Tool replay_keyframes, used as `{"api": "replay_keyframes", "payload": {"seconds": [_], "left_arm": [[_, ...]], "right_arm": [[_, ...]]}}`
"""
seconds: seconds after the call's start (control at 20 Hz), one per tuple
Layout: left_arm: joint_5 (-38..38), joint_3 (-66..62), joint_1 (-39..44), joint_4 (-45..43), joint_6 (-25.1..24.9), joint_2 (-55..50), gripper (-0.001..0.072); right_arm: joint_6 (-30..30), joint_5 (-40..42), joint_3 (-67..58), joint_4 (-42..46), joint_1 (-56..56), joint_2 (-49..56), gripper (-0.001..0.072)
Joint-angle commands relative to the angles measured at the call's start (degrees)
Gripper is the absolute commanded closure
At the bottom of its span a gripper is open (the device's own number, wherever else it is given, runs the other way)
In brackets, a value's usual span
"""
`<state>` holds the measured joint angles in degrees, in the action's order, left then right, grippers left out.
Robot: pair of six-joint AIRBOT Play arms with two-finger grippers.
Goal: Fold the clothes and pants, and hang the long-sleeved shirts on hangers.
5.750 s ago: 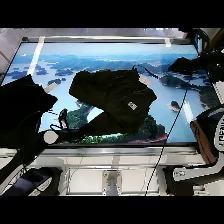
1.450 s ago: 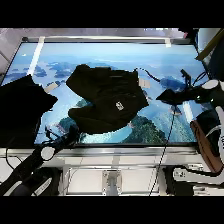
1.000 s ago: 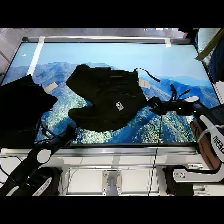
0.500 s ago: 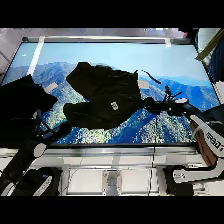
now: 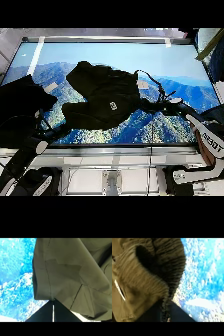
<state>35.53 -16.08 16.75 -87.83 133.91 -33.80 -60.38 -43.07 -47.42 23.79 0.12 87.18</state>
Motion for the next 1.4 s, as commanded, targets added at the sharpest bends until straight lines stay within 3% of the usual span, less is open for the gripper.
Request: {"api": "replay_keyframes", "payload": {"seconds": [0.0,0.2,0.35,0.55,0.75,0.9,1.05,1.2,1.35], "left_arm": [[0.1,-0.1,-0.1,-0.8,-3.3,-0.2,0.0700],[6.5,-5.9,-0.1,-7.9,-5.4,-0.1,0.0700],[14.4,-17.1,-0.1,-10.8,-13.1,-0.1,0.0700],[20.1,-38.9,-0.1,-11.0,-23.2,-0.2,0.0700],[24.0,-63.2,-0.1,-12.8,-32.9,-0.6,0.0701],[25.6,-80.7,-0.1,-13.7,-38.5,-5.0,0.0701],[29.5,-94.7,0.0,-13.5,-43.1,-14.1,0.0701],[29.6,-100.2,-0.1,-13.6,-47.4,-24.9,0.0701],[29.9,-100.2,-0.1,-14.6,-47.4,-36.2,0.0699]], "right_arm": [[0.0,2.2,-0.1,-0.1,0.3,-0.1,0.0685],[0.1,-1.9,-3.7,2.8,0.2,-3.3,0.0686],[-0.3,-10.5,-8.2,9.8,0.2,-11.9,0.0686],[-5.1,-24.7,-18.3,10.6,0.7,-27.1,0.0687],[-13.8,-27.6,-35.2,10.8,2.7,-36.8,0.0689],[-22.5,-30.1,-46.1,11.2,2.8,-37.4,0.0690],[-29.3,-32.6,-48.9,11.2,2.8,-36.8,0.0690],[-30.4,-33.6,-48.8,11.7,2.8,-32.5,0.0691],[-29.8,-33.9,-48.8,17.5,2.8,-23.3,0.0691]]}}
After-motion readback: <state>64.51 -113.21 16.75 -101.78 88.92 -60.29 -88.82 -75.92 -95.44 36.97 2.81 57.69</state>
